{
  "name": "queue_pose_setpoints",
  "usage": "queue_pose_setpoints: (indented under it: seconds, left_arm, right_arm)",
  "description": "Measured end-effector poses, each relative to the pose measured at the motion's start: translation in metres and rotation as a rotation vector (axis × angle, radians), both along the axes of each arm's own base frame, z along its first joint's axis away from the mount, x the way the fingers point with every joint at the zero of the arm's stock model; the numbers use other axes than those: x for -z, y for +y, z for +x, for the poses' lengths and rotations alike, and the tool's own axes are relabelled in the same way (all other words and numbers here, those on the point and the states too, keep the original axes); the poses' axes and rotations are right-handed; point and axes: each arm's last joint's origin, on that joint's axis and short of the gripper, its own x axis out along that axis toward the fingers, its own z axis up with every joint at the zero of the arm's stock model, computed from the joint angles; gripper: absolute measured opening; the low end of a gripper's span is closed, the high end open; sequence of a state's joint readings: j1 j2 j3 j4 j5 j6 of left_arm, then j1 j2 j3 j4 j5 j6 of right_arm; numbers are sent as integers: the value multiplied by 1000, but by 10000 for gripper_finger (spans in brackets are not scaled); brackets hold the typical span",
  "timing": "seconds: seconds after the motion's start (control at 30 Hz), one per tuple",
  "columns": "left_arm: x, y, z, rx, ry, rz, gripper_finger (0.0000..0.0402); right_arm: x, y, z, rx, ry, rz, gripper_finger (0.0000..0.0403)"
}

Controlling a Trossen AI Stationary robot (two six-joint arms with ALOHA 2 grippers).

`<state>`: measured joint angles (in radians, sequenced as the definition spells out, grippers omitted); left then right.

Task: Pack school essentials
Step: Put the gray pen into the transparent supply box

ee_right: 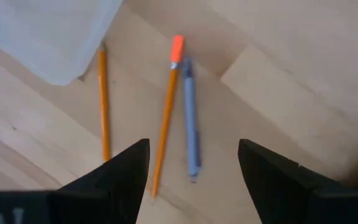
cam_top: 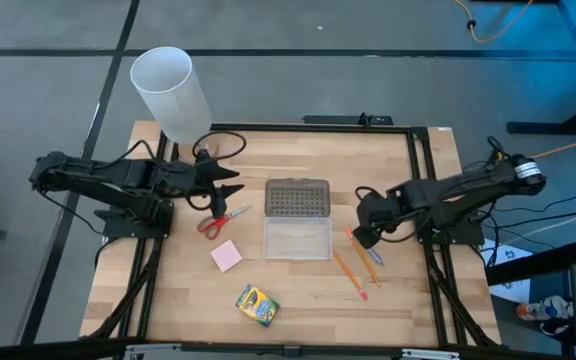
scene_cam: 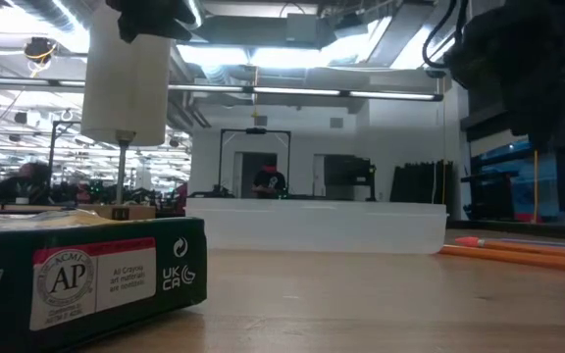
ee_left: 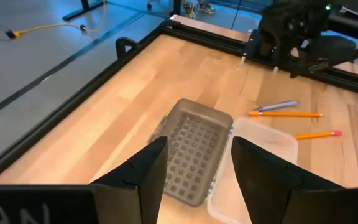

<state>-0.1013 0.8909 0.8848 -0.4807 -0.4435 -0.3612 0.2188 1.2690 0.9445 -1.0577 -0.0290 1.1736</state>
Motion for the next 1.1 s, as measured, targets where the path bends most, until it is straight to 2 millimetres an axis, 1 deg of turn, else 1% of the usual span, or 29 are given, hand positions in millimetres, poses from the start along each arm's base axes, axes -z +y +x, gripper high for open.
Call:
queue_pose_setpoints:
  seconds: [0.23, 0.47, 0.53, 0.67, 0.73, 0.8, 0.97, 1.1]
  left_arm:
    - [0, 0, 0, -4, -6, -10, 174]
    - [0, 0, 0, 2, -1, 2, 174]
    - [0, 0, 0, 2, -1, 3, 174]
    - [0, 0, 0, 1, -4, 0, 174]
    - [-1, 0, 0, -1, -12, -4, 174]
    - [-2, 0, 1, -1, -24, -6, 174]
    - [-3, 0, 1, -1, -38, -7, 174]
    - [-3, 0, 1, 0, -36, -3, 174]
  right_arm:
    - [9, 12, 2, 94, 61, 34, 247]
    - [17, 19, 5, 53, 108, 47, 247]
    - [24, 19, 4, 55, 124, 68, 247]
    - [48, 17, -5, 43, 156, 118, 247]
    - [59, 17, -11, 36, 152, 142, 247]
    - [66, 16, -14, 37, 135, 157, 247]
    - [67, 15, -18, 75, 103, 162, 247]
    - [63, 18, -12, 67, 43, 155, 247]
